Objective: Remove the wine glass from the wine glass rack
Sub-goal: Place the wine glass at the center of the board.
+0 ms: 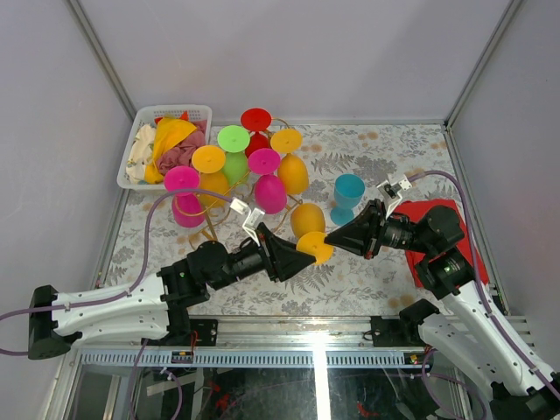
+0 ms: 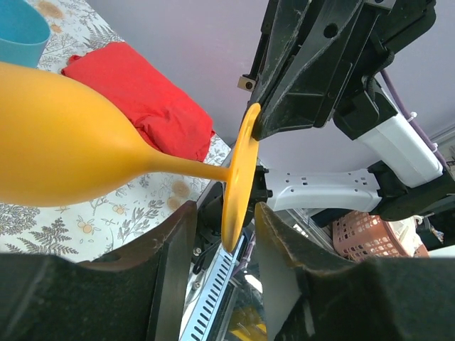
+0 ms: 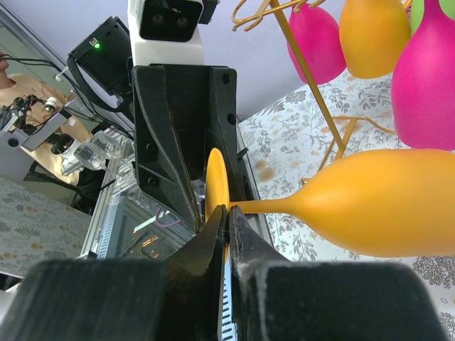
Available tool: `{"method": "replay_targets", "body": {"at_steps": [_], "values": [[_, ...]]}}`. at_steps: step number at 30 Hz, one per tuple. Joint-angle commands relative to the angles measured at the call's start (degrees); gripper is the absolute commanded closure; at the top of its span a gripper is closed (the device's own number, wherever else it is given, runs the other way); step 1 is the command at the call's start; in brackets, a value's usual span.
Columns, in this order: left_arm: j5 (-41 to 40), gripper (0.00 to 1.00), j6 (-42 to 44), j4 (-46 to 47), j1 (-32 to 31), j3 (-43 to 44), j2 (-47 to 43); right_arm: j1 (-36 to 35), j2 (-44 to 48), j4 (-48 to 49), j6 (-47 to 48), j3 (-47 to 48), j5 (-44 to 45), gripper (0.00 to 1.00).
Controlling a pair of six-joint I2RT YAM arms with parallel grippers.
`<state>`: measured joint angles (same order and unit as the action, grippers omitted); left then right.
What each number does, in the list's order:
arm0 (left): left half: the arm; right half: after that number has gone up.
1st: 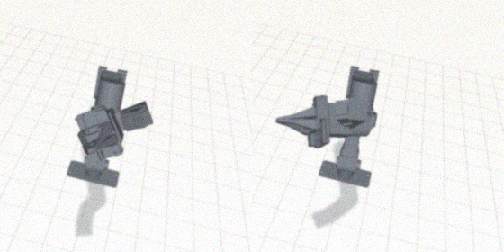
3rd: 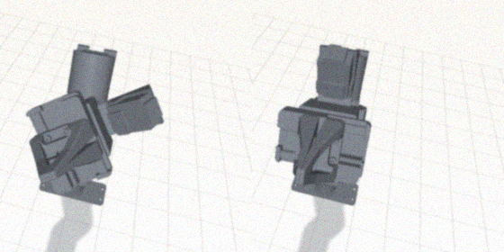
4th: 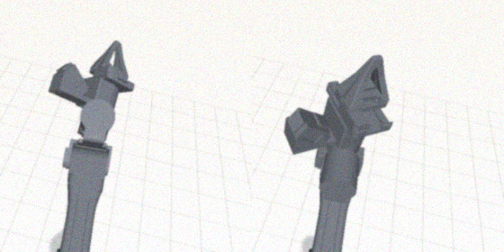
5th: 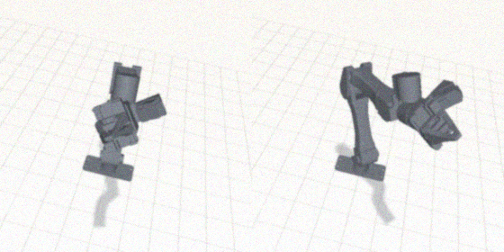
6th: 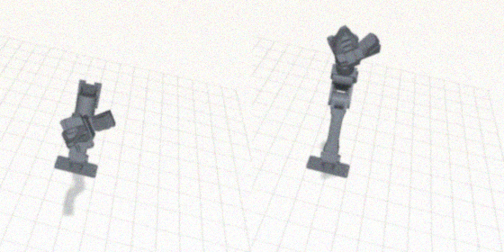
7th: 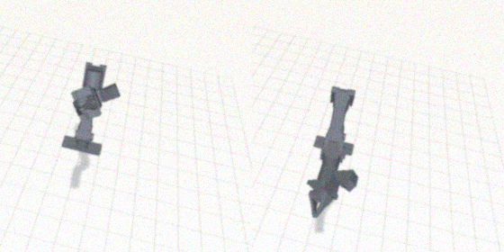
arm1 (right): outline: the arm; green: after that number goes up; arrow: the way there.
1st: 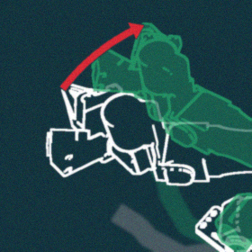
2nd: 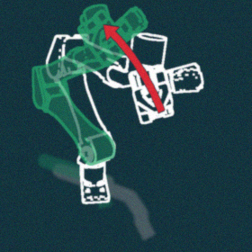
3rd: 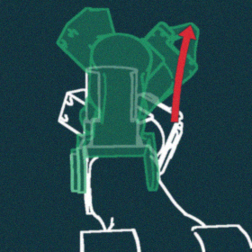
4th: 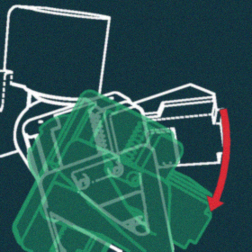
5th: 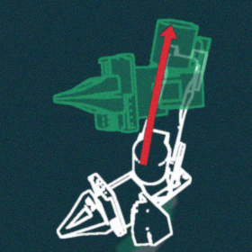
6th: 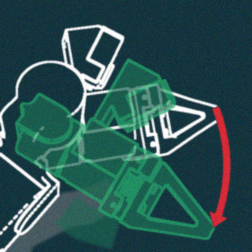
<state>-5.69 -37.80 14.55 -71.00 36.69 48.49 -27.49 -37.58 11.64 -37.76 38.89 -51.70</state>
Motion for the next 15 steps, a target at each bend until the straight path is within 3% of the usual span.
{"method": "replay_targets", "body": {"at_steps": [1,9,12,13,14,15], "values": [[-0.66,0.64,1.40,5.50,-0.52,1.19,0.13,0.23,0.74,4.27,-0.63,0.58,-2.00,1.00],[1.82,0.94,3.35,4.83,-0.54,1.52,0.77,0.24,1.21,4.24,-1.04,0.95,-3.57,1.00],[3.86,1.00,4.36,5.97,-0.51,0.98,0.62,0.22,2.22,2.68,-0.28,1.47,-3.31,0.96],[4.66,1.00,4.84,5.94,-0.50,1.01,0.68,0.24,2.83,1.26,0.41,1.90,-2.68,0.90],[5.78,1.00,5.50,5.82,-0.44,1.06,0.77,0.24,3.44,-1.18,2.16,2.65,-1.18,0.77],[6.95,1.00,6.19,5.53,-0.48,1.14,0.83,0.23,4.15,-4.77,4.08,3.65,1.37,0.53]]}}
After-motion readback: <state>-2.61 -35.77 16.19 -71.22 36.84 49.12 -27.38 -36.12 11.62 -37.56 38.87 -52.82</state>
